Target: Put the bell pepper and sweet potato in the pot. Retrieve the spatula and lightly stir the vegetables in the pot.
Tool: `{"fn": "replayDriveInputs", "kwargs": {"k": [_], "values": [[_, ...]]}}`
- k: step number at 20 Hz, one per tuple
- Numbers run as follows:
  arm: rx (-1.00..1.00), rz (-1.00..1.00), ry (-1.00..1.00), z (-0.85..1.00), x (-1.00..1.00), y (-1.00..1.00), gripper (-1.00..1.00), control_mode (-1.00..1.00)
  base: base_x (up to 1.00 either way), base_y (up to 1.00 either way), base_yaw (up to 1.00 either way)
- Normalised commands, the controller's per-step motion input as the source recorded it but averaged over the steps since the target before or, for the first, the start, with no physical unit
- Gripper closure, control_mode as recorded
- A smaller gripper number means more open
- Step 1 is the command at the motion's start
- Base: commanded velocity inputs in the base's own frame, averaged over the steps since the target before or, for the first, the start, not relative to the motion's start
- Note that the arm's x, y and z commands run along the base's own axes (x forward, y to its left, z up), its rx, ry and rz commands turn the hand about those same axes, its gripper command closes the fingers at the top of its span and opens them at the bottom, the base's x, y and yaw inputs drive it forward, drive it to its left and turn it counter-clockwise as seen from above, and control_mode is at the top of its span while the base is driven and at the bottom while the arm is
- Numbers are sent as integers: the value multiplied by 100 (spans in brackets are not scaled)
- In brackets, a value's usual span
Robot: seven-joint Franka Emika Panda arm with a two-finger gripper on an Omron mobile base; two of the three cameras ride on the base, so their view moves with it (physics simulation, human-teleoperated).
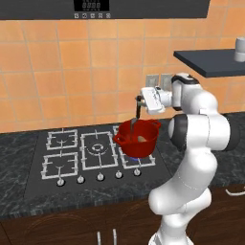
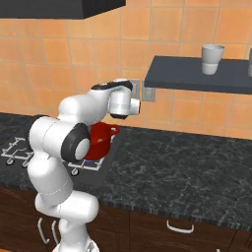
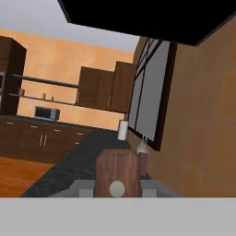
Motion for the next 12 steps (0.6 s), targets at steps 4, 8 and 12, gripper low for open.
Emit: {"fn": "replayDriveInputs", "kwargs": {"k": [4, 8, 12], "values": [[14, -2, 5, 0, 0, 19, 100, -100, 0, 0, 0], [19, -3, 5, -2, 0, 7, 100, -100, 0, 0, 0], [8, -6, 11, -49, 3, 0, 100, -100, 0, 0, 0]]}}
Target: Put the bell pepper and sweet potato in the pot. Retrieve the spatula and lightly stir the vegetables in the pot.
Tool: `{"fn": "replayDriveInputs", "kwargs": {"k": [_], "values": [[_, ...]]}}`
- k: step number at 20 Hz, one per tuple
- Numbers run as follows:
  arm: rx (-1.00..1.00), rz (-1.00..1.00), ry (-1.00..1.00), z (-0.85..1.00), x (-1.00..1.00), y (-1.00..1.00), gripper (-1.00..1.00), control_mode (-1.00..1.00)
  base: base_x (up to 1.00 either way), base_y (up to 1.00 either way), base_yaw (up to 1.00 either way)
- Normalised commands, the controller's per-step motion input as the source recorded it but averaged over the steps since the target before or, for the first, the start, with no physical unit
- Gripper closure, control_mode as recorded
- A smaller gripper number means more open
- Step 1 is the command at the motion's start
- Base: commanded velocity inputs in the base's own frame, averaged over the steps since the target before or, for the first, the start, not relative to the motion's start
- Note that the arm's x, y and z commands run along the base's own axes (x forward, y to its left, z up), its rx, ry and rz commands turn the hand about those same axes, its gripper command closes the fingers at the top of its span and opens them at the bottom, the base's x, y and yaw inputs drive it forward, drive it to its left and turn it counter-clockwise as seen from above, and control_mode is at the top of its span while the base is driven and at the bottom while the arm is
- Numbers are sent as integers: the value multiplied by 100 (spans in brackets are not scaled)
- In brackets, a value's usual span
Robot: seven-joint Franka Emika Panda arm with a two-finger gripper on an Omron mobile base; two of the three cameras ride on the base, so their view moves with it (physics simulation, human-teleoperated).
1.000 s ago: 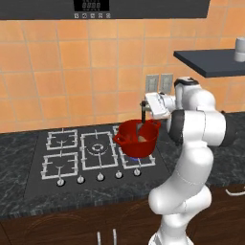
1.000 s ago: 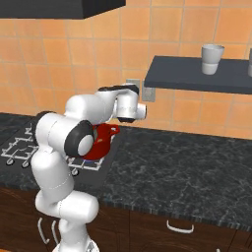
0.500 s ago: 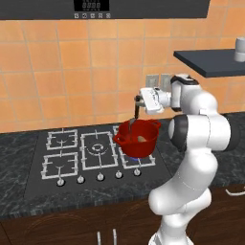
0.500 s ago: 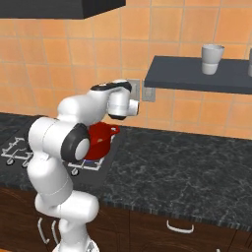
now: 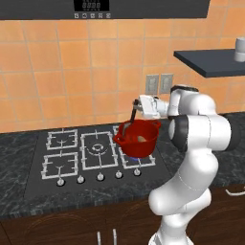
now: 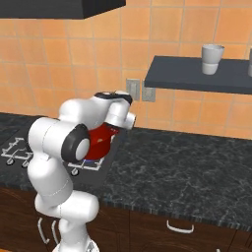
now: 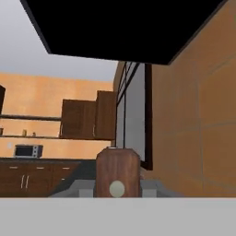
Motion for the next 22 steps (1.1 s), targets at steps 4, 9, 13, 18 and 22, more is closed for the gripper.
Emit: {"fn": "replayDriveInputs", "kwargs": {"k": [4, 9, 13, 18, 22], "values": [[0, -9, 9, -59, 12, 0, 100, -100, 0, 0, 0], [-1, -8, 3, -31, 11, -2, 100, -100, 0, 0, 0], [-9, -16, -1, 1, -4, -39, 100, -100, 0, 0, 0], [-13, -19, 0, 1, -18, -45, 100, -100, 0, 0, 0], [-6, -19, -11, 46, -40, -18, 100, -100, 0, 0, 0]]}}
